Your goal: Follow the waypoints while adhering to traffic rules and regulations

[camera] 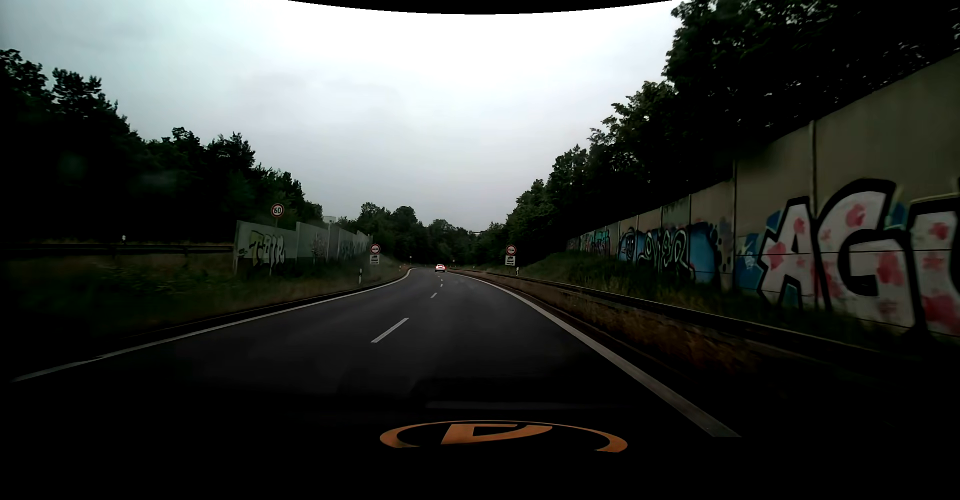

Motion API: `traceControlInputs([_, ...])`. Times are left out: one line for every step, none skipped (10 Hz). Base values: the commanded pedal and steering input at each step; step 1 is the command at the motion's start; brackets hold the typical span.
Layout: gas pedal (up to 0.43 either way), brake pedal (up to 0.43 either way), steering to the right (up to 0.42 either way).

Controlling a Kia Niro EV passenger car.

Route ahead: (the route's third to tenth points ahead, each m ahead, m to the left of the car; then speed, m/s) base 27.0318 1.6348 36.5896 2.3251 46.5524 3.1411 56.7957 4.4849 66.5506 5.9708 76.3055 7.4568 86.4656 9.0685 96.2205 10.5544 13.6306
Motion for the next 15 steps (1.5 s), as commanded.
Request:
traceControlInputs([0.087,0.0,-0.011])
traceControlInputs([0.087,0.0,-0.012])
traceControlInputs([0.087,0.0,-0.011])
traceControlInputs([0.087,0.0,-0.011])
traceControlInputs([0.087,0.0,-0.012])
traceControlInputs([0.087,0.0,-0.011])
traceControlInputs([0.087,0.0,-0.011])
traceControlInputs([0.079,0.0,-0.012])
traceControlInputs([0.079,0.0,-0.015])
traceControlInputs([0.067,0.0,-0.016])
traceControlInputs([0.059,0.0,-0.016])
traceControlInputs([0.028,0.0,-0.016])
traceControlInputs([0.028,0.0,-0.016])
traceControlInputs([0.028,0.0,-0.016])
traceControlInputs([0.028,0.0,-0.016])
